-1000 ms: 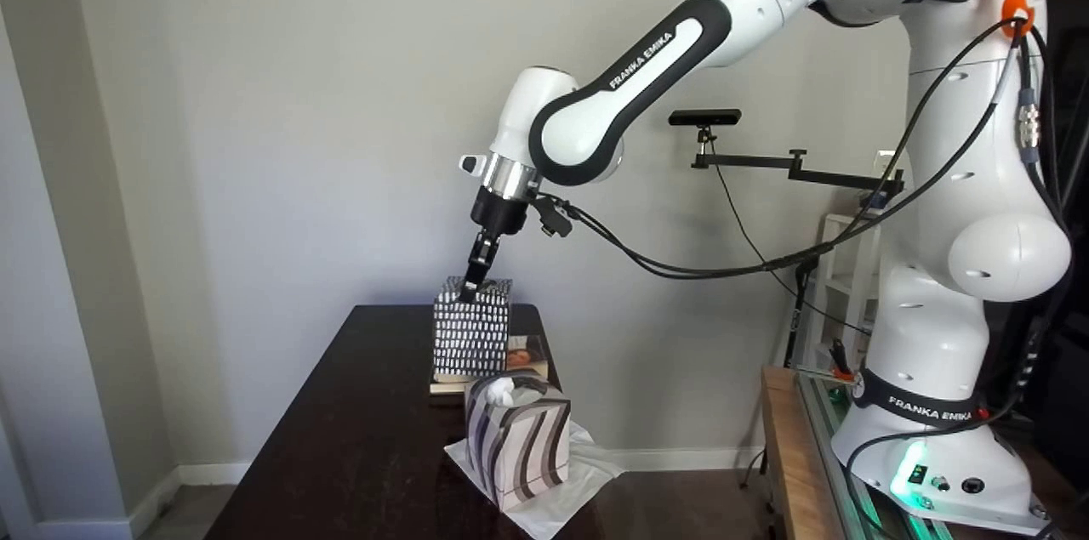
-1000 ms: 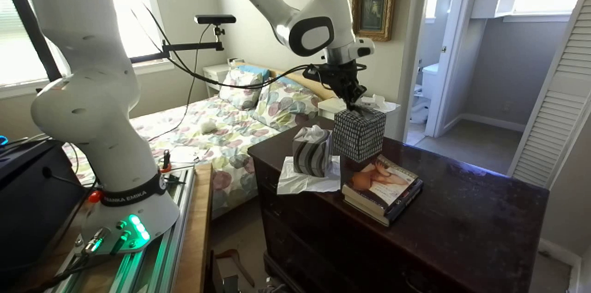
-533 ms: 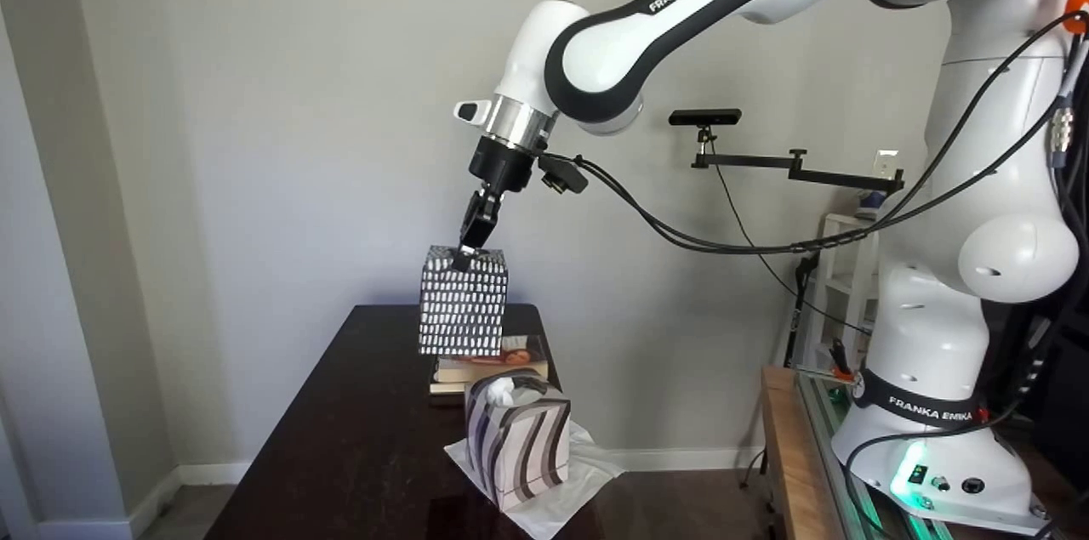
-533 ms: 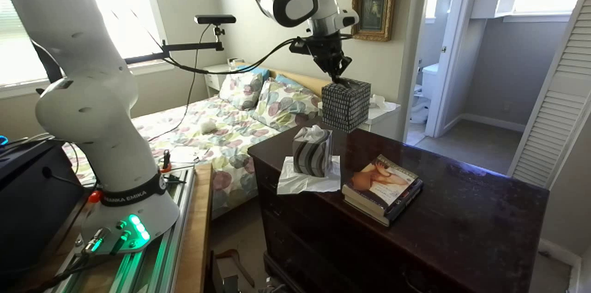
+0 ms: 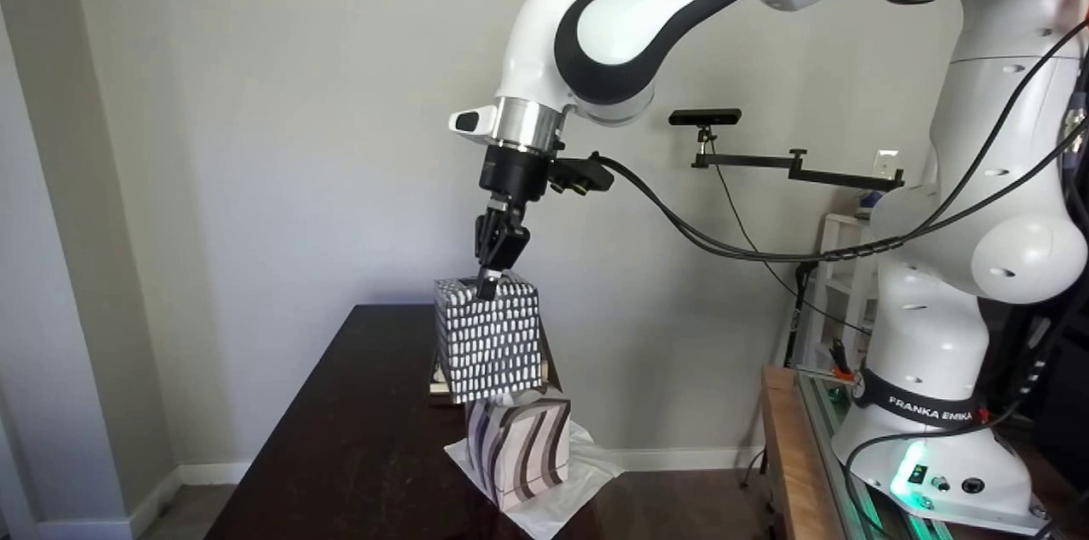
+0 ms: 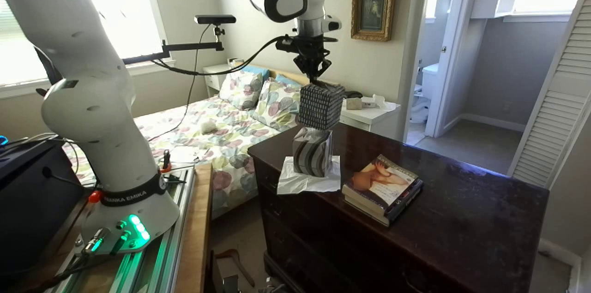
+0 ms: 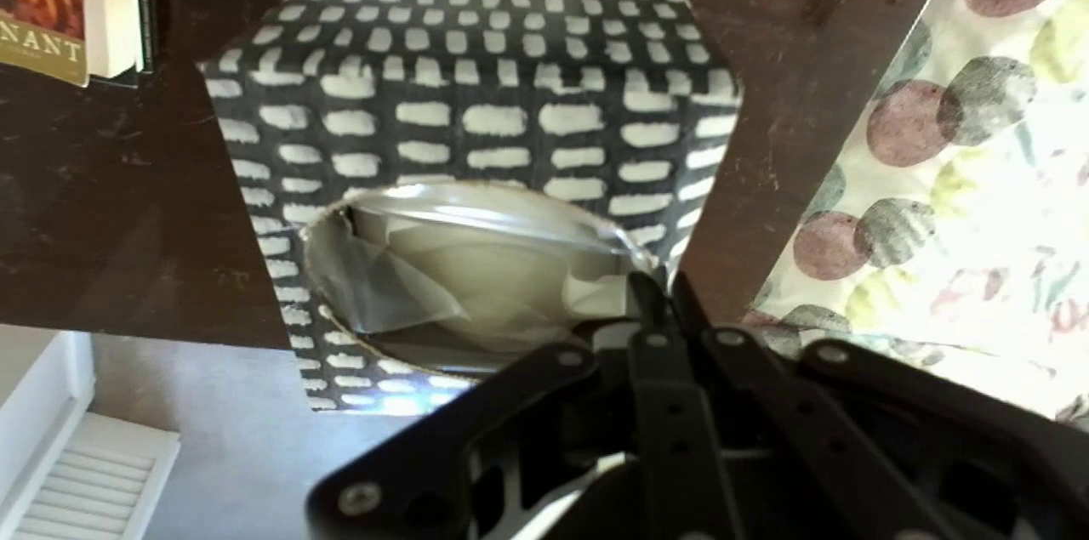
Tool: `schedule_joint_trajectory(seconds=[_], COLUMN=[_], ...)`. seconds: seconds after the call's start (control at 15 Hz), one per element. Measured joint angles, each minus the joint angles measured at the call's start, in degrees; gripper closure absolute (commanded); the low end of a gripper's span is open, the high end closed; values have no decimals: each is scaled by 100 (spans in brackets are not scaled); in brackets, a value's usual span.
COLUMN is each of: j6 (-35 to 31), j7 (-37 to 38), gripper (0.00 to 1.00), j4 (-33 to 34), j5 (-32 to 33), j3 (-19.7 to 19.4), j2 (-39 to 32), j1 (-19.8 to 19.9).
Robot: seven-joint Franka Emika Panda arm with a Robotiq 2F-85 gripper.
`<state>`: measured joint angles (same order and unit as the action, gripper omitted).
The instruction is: Remove the napkin box from on top of the books and put it on top of the other napkin box
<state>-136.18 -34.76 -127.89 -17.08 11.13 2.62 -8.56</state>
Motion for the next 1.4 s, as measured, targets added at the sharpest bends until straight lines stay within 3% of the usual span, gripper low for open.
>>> schedule_joint_trajectory(seconds=[0.47,1.4], j6=[271,-143], j7=[-109,-100], gripper=[100,100], j4=[-172,-412], j5=[103,552], j3=[-1,-7], j2=[9,15], j1=[-73,-88])
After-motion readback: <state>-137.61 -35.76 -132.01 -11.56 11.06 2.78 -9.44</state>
